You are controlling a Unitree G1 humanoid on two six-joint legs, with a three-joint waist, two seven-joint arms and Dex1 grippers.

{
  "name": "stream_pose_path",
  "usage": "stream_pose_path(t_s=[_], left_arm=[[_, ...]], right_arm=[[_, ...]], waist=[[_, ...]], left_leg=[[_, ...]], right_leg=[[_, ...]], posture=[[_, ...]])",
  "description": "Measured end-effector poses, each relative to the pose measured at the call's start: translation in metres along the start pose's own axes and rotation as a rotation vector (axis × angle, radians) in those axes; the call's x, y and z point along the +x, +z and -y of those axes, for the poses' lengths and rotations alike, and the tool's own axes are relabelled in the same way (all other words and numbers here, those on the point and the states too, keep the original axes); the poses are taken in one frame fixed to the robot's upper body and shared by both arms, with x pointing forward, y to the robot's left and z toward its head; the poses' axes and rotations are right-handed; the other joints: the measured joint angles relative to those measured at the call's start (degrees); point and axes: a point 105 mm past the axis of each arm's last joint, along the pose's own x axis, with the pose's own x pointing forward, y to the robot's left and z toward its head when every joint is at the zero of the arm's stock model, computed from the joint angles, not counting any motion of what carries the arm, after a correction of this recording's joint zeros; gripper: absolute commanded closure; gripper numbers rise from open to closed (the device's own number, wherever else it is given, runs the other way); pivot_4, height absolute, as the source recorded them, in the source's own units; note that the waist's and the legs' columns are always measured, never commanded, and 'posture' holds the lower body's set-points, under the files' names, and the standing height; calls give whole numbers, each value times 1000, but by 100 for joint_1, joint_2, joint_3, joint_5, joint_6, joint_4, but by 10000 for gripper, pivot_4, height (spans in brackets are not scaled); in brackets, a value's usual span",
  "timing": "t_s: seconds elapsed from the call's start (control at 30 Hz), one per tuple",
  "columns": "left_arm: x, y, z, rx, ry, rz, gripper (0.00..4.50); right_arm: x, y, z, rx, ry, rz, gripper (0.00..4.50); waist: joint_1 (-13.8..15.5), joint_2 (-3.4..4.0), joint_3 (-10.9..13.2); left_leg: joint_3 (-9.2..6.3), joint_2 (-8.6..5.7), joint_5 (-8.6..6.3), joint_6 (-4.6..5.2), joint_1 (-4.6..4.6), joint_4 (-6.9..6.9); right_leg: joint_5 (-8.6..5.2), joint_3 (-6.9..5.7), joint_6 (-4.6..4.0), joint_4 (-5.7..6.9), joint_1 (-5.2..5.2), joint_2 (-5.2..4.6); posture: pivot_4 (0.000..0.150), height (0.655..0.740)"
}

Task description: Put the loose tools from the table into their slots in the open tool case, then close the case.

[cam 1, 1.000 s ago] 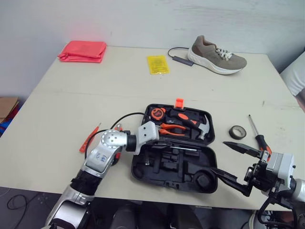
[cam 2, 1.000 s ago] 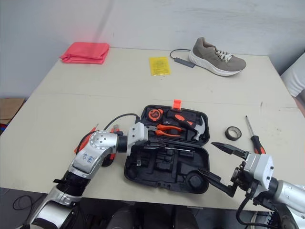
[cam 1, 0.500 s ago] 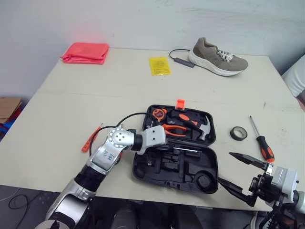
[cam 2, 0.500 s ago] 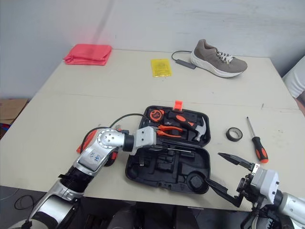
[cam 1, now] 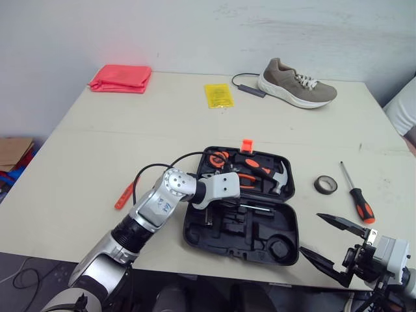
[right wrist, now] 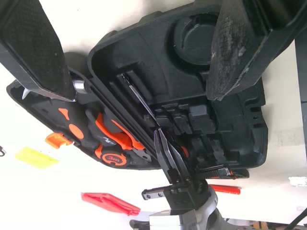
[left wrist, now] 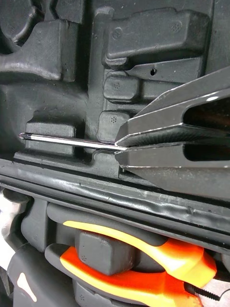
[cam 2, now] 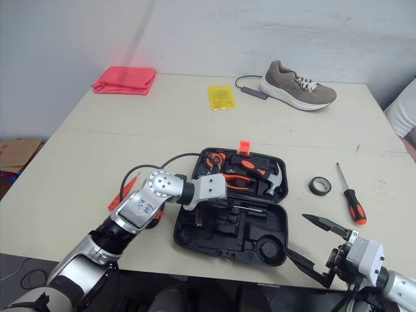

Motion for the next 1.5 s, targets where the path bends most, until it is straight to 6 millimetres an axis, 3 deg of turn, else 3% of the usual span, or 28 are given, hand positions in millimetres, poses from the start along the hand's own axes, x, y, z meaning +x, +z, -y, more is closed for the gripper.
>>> stream_pose_path(t_s=[0.17, 0.3, 0.4, 0.47, 0.6, 0.7, 0.8, 0.83, 1.0, 1.13, 1.3, 1.43, 1.5], left_arm=[[-1, 1, -1, -13, 20, 93, 44055], [-9, 12, -2, -47, 57, 301, 44055], [-40, 25, -8, -47, 75, 483, 44055], [-68, 16, -10, -34, 79, 503, 44055], [-115, -16, -15, -78, 191, 454, 33125], [-165, -46, -24, -130, 374, 371, 19645], [-217, -79, -21, -174, 574, 262, 5799], [-225, -87, -19, -190, 607, 240, 1130], [-304, -155, 17, -344, 912, 78, 409], [-343, -182, 53, -463, 1047, 13, 409], [-356, -194, 74, -522, 1106, -15, 409], [-349, -184, 63, -481, 1095, 38, 409], [-340, -172, 48, -438, 1067, 87, 409]], right_arm=[[3, 0, 3, -6, -22, 3, 0], [5, 4, 2, -10, -36, 9, 0], [6, 11, 3, -18, -47, 5, 0], [2, 14, 7, -23, -71, -10, 0], [-16, 19, 20, -45, -164, -45, 0], [-42, 16, 31, -57, -263, -112, 0], [-74, 10, 42, -70, -403, -164, 0], [-81, 9, 44, -68, -435, -173, 0], [-142, -14, 46, -35, -709, -264, 0], [-178, -30, 34, 11, -852, -342, 0], [-191, -36, 25, 34, -935, -363, 0], [-188, -33, 31, 32, -980, -353, 0], [-177, -28, 40, 23, -975, -322, 0]], waist=[[5, 7, 3], [1, 11, 15], [-22, 14, 20], [-95, 18, 22], [-138, 20, 32], [-145, 3, 46], [-152, 0, 52], [-153, 0, 53], [-168, -2, 56], [-162, -2, 56], [-181, 3, 58], [-181, 6, 56], [-186, 5, 54]], left_leg=[[-2, -1, 0, -1, -8, -2], [-2, -3, 7, -1, -62, 3], [-6, -2, 36, -38, -101, 9], [-11, 3, 47, -52, -98, 0], [-23, 0, 49, -47, -101, -3], [-28, 1, 48, -48, -101, -12], [-26, -1, 37, -46, -100, -21], [-26, -1, 34, -45, -100, -23], [-26, -2, 16, -47, -98, -68], [-26, -3, 15, -74, -98, -99], [-29, -1, 26, -90, -96, -105], [-30, -1, 33, -96, -96, -105], [-30, -1, 36, -98, -96, -106]], right_leg=[[-1, -3, -2, -1, -6, -4], [1, -6, 2, 7, -61, -11], [3, -17, 6, 16, -103, -8], [2, -26, 4, 14, -101, 2], [2, -37, 4, 13, -96, 0], [2, -40, 4, 6, -96, 0], [2, -39, 3, -6, -97, -9], [2, -39, 3, -9, -97, -10], [-4, -40, -8, -25, -113, -20], [-12, -41, -23, -24, -132, -24], [-24, -40, -44, -2, -144, -25], [-38, -39, -72, 11, -148, -27], [-34, -39, -65, 15, -148, -27]], posture=[[1500, 7400], [1500, 7400], [1500, 7400], [1500, 7400], [1500, 7400], [1500, 7400], [1500, 7400], [1500, 7400], [1500, 7400], [1500, 7400], [1500, 7400], [1500, 7400], [1500, 7400]])
